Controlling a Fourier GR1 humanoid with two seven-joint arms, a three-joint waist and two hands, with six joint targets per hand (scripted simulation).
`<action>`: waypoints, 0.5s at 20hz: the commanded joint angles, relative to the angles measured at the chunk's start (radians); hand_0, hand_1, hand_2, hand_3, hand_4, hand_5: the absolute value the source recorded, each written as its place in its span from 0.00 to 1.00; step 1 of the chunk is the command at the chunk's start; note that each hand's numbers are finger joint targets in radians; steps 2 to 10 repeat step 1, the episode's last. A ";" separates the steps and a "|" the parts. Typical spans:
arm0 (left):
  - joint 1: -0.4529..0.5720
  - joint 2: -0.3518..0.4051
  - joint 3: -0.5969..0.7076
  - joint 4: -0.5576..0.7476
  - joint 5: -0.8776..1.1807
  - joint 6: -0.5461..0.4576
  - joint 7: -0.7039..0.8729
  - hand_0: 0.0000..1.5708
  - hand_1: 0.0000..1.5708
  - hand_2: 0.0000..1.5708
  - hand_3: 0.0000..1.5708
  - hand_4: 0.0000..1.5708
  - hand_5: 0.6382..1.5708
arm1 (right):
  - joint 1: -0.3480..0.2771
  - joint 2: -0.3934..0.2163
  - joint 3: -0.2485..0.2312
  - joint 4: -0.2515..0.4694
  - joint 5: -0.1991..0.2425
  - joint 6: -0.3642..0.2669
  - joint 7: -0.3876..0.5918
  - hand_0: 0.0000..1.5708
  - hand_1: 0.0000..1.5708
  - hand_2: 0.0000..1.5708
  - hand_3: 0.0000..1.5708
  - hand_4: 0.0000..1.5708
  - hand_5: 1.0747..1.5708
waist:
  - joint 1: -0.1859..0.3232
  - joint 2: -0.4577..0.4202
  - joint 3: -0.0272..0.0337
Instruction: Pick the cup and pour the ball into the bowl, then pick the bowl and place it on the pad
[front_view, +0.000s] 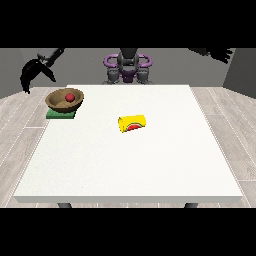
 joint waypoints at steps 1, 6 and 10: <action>0.056 -0.091 -0.063 0.013 -0.051 0.055 0.020 0.00 0.00 0.00 0.00 0.57 0.99 | -0.057 0.070 0.025 -0.074 -0.027 0.060 0.022 0.00 0.00 0.00 0.00 0.30 0.72 | -0.040 -0.151 -0.0022; 0.056 -0.091 -0.063 0.013 -0.051 0.055 0.020 0.00 0.00 0.00 0.00 0.57 0.99 | -0.057 0.070 0.025 -0.074 -0.027 0.060 0.022 0.00 0.00 0.00 0.00 0.30 0.72 | -0.040 -0.151 -0.0022; 0.056 -0.091 -0.063 0.013 -0.051 0.055 0.020 0.00 0.00 0.00 0.00 0.57 0.99 | -0.057 0.070 0.025 -0.074 -0.027 0.060 0.022 0.00 0.00 0.00 0.00 0.30 0.72 | -0.040 -0.151 -0.0022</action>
